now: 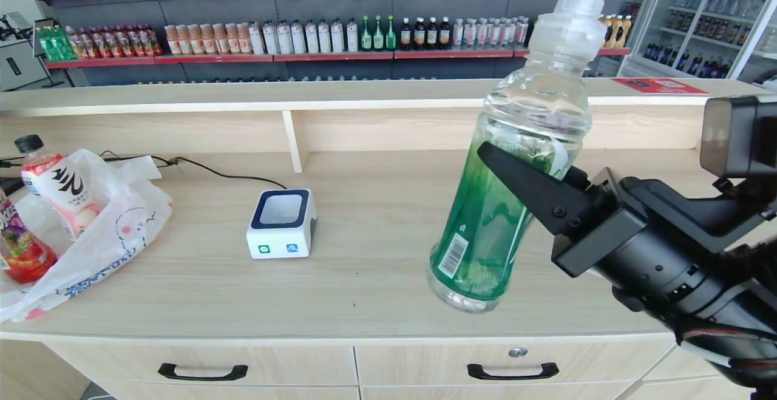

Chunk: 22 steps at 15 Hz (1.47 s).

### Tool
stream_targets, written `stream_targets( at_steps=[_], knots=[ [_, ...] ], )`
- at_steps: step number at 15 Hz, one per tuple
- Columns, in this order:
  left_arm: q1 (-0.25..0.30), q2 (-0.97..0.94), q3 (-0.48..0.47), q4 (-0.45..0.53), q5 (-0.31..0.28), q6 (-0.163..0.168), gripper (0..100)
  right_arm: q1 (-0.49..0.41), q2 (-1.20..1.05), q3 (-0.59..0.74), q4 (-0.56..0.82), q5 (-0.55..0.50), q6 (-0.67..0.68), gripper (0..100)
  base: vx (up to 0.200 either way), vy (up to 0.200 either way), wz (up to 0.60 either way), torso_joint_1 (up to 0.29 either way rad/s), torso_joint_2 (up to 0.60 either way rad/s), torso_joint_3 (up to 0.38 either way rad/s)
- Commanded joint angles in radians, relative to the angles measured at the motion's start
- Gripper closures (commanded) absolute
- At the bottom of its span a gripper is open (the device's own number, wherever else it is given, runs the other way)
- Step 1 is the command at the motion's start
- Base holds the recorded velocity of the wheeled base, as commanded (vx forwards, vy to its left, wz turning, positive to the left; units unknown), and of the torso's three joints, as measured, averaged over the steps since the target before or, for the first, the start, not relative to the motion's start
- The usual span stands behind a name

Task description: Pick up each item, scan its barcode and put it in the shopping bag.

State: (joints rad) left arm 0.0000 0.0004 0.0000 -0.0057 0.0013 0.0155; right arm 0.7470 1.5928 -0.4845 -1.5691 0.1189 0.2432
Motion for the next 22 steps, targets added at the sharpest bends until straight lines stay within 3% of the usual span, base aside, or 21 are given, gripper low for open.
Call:
stream_targets(
  at_steps=[1, 3, 6, 15, 22],
  knots=[
    [0.000, 0.000, 0.000, 0.001, 0.000, -0.002, 0, -0.164, 0.062, 0.044, -0.002, 0.005, -0.145, 100, 0.000, 0.000, 0.00, 0.000, 0.00, 0.000],
    [0.002, 0.001, 0.000, 0.001, 0.000, -0.014, 0, -0.291, 0.082, 0.041, -0.002, 0.001, -0.206, 100, 0.000, 0.000, 0.00, 0.000, 0.00, 0.000],
    [0.002, 0.000, 0.000, 0.000, 0.000, -0.022, 0, -0.382, 0.082, 0.040, -0.002, -0.025, -0.251, 100, 0.000, 0.000, 0.00, 0.000, 0.00, 0.000],
    [0.002, 0.001, 0.000, 0.000, 0.002, -0.026, 0, -0.388, 0.087, 0.033, -0.002, -0.055, -0.246, 100, -0.044, 0.000, 0.00, 0.001, 0.00, 0.000],
    [0.002, 0.001, 0.000, -0.002, 0.003, -0.040, 0, -0.388, 0.107, -0.002, -0.002, -0.055, -0.242, 100, 0.000, 0.200, 0.00, 0.004, 0.00, 0.004]
  ],
)
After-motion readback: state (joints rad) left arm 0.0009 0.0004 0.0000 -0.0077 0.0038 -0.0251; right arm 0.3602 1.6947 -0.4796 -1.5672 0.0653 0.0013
